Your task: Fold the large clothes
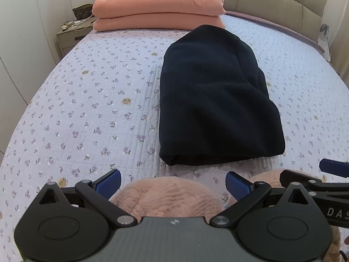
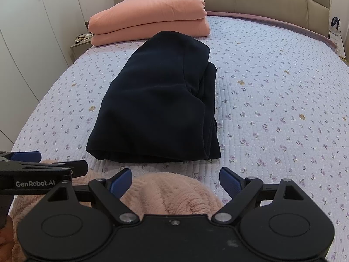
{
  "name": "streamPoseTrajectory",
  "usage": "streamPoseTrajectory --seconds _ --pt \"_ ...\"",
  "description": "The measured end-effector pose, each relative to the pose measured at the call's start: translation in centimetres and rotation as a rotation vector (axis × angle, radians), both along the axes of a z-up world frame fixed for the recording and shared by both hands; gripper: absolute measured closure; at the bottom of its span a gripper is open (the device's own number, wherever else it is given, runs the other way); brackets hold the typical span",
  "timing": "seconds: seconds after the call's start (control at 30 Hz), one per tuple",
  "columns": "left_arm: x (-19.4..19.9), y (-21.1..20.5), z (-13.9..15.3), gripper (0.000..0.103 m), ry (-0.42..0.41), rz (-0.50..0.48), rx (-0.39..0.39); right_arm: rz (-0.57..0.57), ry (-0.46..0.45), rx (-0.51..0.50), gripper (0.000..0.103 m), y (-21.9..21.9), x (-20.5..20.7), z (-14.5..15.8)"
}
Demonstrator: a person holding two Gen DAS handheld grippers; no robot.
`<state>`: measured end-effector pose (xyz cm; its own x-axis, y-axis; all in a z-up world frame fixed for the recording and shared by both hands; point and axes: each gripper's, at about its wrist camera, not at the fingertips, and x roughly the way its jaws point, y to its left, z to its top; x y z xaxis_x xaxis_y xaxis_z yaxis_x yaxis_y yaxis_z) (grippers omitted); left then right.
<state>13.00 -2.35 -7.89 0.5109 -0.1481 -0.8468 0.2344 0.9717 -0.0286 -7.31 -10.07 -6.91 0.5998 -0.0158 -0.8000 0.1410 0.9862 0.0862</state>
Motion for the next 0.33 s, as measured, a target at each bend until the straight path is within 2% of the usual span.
streamPoseTrajectory --seconds 0.33 --pt "-0.05 -0.55 -0.32 0.000 -0.012 -0.021 0.044 -0.002 0.003 0.002 0.000 0.00 0.04 -0.05"
